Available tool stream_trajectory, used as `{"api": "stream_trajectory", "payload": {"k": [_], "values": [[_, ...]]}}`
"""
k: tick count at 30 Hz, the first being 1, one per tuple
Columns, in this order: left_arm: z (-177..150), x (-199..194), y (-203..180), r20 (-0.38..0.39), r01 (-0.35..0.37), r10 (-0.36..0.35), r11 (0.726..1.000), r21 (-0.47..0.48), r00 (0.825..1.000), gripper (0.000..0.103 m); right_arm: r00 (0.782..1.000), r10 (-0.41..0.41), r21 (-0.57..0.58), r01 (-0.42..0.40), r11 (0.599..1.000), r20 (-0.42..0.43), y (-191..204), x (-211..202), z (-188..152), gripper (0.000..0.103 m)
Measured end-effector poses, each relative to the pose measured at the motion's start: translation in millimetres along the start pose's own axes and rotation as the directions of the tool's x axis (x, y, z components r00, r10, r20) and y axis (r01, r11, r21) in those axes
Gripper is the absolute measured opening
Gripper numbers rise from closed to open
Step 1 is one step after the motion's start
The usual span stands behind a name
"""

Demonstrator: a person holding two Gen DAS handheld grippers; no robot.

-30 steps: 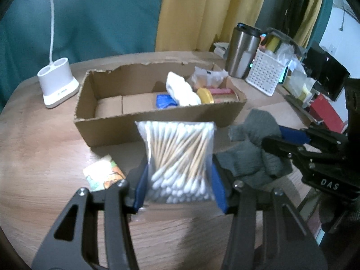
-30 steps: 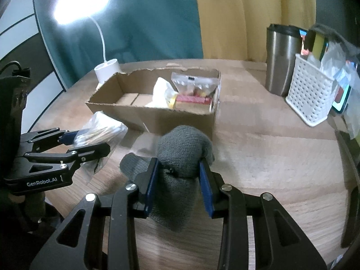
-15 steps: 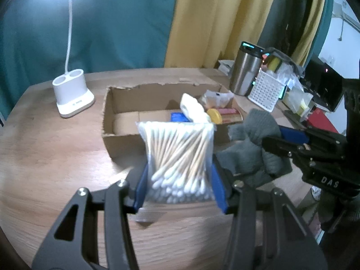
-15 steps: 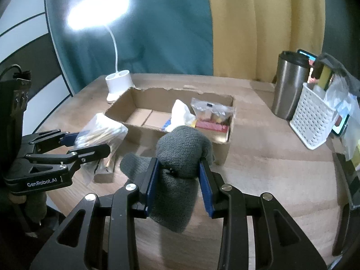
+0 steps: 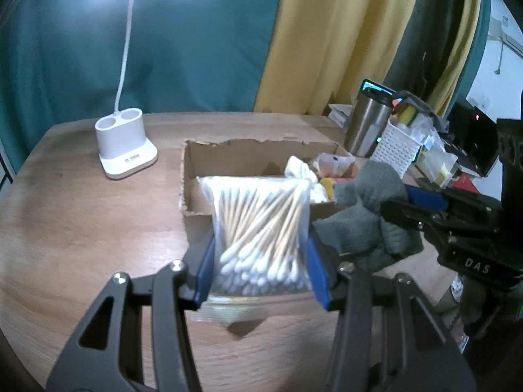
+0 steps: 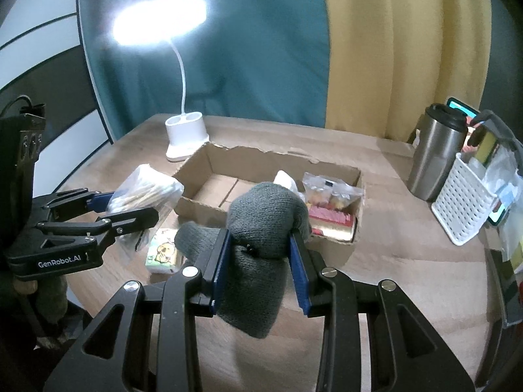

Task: Organize objects
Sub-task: 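Carry the swab bag with the left gripper while the right gripper carries the grey item into the box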

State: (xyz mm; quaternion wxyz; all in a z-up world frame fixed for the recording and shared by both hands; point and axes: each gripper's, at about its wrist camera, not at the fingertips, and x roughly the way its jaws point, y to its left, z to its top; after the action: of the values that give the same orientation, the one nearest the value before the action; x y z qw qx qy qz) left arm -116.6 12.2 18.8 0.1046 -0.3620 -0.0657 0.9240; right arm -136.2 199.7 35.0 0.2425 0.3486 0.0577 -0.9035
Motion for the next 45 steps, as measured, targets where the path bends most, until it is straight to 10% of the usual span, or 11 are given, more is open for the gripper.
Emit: {"api": "stream_trajectory", "payload": {"k": [45], "values": [[48,28,52,0.036,-0.003,0.005,0.998,-0.064,0.999,0.050,1.000,0.025,-0.029,-0.025,0.999,0.003,9,70,66,0.037]]}}
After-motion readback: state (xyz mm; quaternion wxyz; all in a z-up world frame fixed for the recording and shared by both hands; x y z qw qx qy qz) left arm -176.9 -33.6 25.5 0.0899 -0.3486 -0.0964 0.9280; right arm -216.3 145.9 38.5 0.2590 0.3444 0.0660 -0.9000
